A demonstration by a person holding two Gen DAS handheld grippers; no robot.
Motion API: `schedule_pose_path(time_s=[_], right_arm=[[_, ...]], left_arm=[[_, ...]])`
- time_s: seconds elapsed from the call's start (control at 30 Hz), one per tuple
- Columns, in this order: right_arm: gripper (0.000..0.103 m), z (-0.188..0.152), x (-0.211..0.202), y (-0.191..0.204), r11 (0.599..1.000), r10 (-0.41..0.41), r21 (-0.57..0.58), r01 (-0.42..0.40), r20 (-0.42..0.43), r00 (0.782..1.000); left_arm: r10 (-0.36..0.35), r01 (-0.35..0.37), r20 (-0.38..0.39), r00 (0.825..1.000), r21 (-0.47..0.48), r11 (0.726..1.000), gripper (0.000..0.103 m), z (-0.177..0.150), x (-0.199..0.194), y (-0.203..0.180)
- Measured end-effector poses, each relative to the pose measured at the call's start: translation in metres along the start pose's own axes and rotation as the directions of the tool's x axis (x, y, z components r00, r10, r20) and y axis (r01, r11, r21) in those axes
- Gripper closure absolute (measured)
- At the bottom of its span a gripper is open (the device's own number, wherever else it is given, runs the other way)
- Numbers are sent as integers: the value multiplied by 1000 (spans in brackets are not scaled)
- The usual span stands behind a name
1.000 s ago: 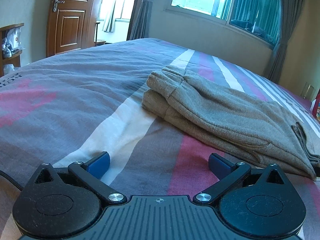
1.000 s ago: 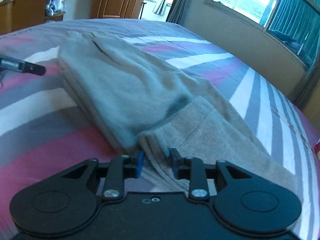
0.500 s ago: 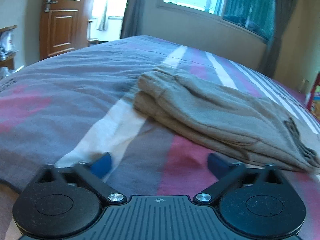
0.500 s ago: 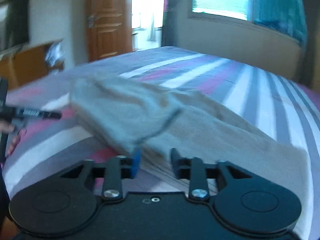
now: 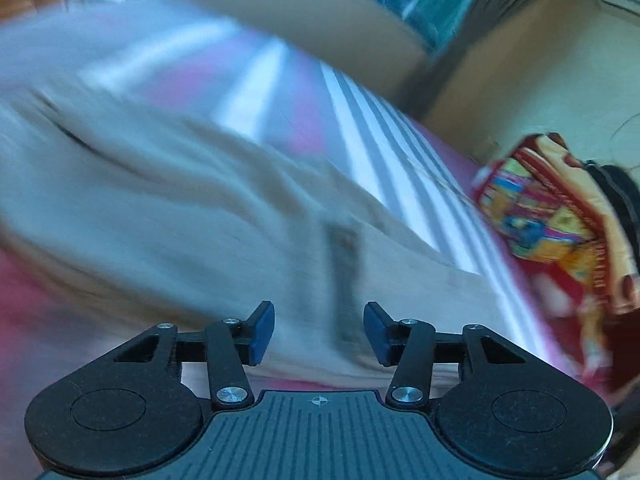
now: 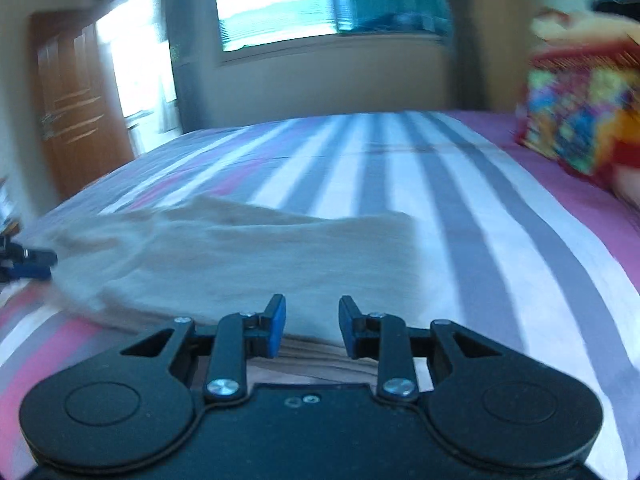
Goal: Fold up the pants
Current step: 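Grasp the folded edge of the grey sweatpants with the left tool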
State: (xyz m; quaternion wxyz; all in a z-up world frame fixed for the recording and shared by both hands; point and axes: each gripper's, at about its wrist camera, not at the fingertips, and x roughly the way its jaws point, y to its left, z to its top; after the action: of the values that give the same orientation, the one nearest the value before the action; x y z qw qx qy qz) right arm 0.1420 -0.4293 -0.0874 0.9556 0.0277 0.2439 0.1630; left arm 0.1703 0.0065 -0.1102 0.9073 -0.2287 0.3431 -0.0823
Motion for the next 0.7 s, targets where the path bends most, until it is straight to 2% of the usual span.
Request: schedule_pose_path(time_s=[0.07,0.13,0.2,0.27,0.4,0.47,0.53,0.57,0.6,0.63,0.7], right_arm=[[72,-2,-1,-11,999,-25,21,25,-6,1000],[72,-3,-1,-18,999,-39,25,39,-11,999],[72,-4,-2,-24,999,-43,27,43,-15,999],[72,-5,0,-27,998,-49,33,50,-23,999],[72,-9,8,-34,996,-72,48,75,-57,996],[72,-9,3,-36,995,-73,58,75,-39,997],[73,-10,-3,-37,997,-62,53,61,13,998],[76,-13,4,-37,997,-72,34,72,-21,997],[73,-17,22,-39,996,-90,16,93,-130,987],[75,-20,32,-42,996,-80,21,85,-177,981],[72,-17,31,-45,995,-83,34,90,-168,982]], left_arm=[[-18,14,-86,996,-46,999,54,1,27,-6],[-17,5,-132,991,-94,996,54,0,46,-8],[-57,37,-149,987,-134,990,54,-4,53,-9],[-75,57,-162,984,-114,992,82,-13,56,-16],[-32,32,-90,995,-4,999,84,-34,43,-26],[3,2,-78,997,67,998,84,-37,42,-32],[2,1,-73,997,43,999,84,-38,47,-28],[-5,7,-76,997,24,1000,84,-32,48,-25],[-9,11,-76,997,21,1000,84,-31,47,-24],[-10,13,-74,997,34,999,84,-31,46,-24],[-19,23,-74,997,51,998,82,-29,43,-23]])
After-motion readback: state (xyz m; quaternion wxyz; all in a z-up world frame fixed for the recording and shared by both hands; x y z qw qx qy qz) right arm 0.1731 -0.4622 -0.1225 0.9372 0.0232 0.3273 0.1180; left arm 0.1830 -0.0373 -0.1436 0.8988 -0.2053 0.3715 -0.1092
